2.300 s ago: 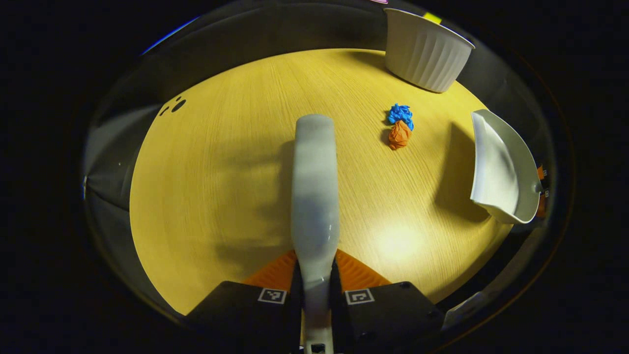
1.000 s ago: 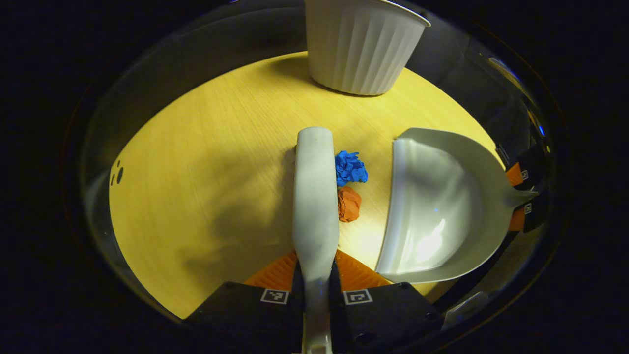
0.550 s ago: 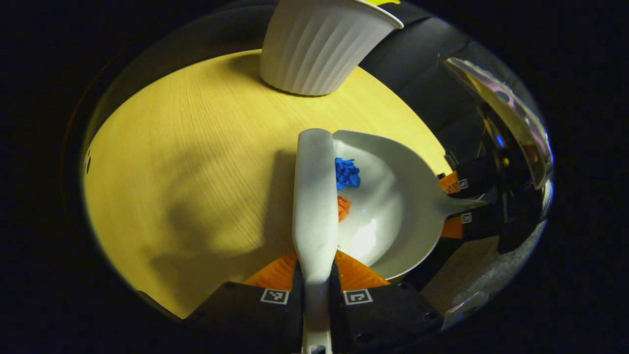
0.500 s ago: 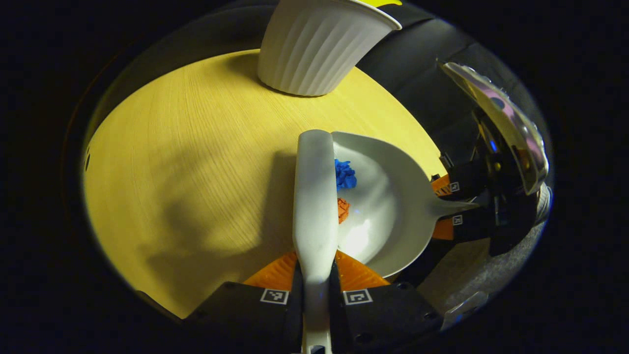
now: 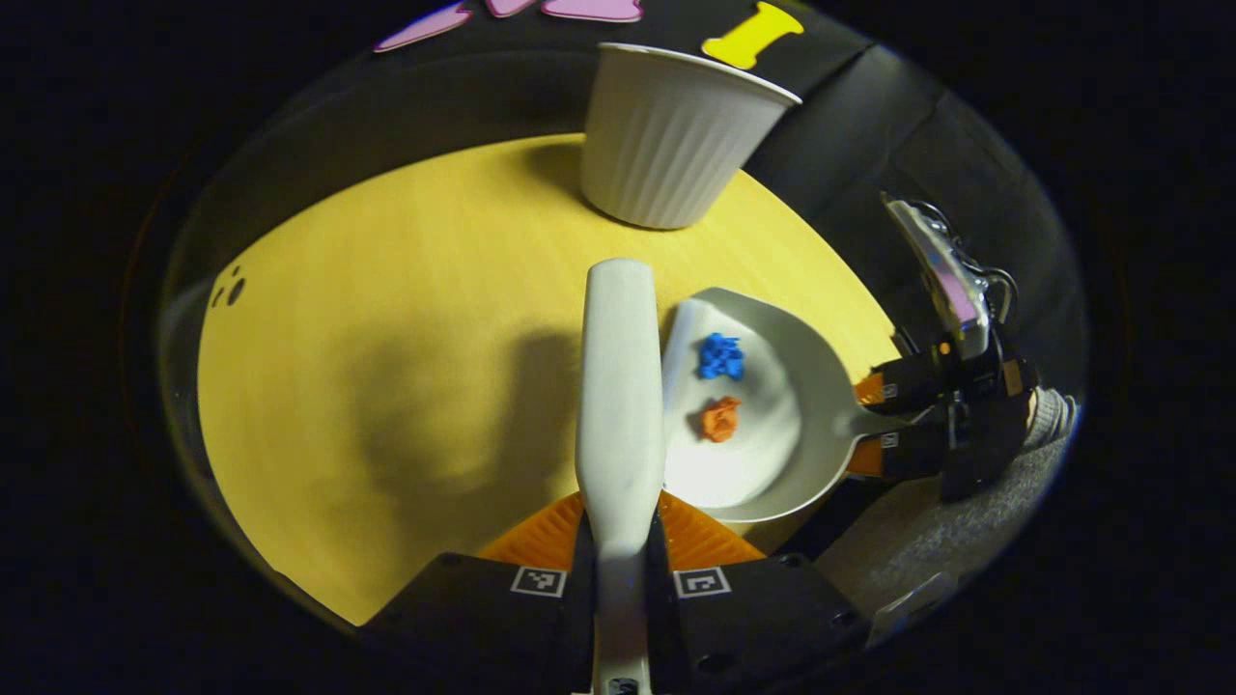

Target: Pick up the small broom and dustpan from the desktop, sweep the trash into the dustpan with the broom, and then empty the trash into the garbage bin.

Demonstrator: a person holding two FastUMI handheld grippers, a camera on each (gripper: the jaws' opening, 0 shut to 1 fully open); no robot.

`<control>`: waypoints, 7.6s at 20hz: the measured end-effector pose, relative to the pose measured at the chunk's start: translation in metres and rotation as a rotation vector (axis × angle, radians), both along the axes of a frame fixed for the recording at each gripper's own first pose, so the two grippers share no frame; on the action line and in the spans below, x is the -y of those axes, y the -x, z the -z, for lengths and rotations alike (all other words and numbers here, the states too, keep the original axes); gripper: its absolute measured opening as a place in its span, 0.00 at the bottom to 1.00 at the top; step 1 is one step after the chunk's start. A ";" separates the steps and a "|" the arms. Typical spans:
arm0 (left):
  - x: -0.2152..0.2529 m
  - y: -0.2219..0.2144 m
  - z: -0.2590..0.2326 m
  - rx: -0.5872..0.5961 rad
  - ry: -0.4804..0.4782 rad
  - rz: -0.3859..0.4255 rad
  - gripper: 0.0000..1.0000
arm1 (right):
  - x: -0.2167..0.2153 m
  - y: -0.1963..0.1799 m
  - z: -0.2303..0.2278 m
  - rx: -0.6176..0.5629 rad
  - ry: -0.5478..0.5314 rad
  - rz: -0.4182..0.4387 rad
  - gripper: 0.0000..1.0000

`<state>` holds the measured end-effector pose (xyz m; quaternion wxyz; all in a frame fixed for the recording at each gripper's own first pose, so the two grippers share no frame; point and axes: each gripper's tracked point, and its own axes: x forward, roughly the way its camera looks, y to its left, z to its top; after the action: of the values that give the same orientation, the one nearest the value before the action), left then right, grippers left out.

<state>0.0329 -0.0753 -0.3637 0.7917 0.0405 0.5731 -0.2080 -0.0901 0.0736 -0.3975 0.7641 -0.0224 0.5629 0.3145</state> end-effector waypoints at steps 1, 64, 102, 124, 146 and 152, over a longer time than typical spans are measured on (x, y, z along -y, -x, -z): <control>-0.011 0.003 -0.003 0.016 -0.015 -0.029 0.26 | 0.000 0.000 -0.004 0.003 0.001 0.023 0.41; -0.096 0.063 0.033 -0.033 -0.069 -0.167 0.26 | 0.050 -0.032 -0.102 -0.074 0.637 -0.094 0.36; -0.116 0.033 0.047 0.035 -0.221 -0.207 0.26 | -0.191 0.294 0.030 -0.092 0.066 0.169 0.36; -0.106 0.027 0.046 0.050 -0.326 -0.198 0.36 | -0.205 0.298 0.064 -0.176 0.031 0.182 0.41; -0.025 -0.074 -0.269 0.872 0.007 -0.315 0.43 | -0.141 0.163 -0.258 0.749 -0.310 0.482 0.40; -0.023 -0.060 -0.294 0.927 0.058 -0.307 0.42 | -0.137 0.176 -0.296 0.838 -0.288 0.517 0.40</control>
<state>0.0924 -0.0522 -0.0701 0.9857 0.0218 0.1537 -0.0650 -0.2664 0.2110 -0.1020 0.9722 0.0987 0.1464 0.1536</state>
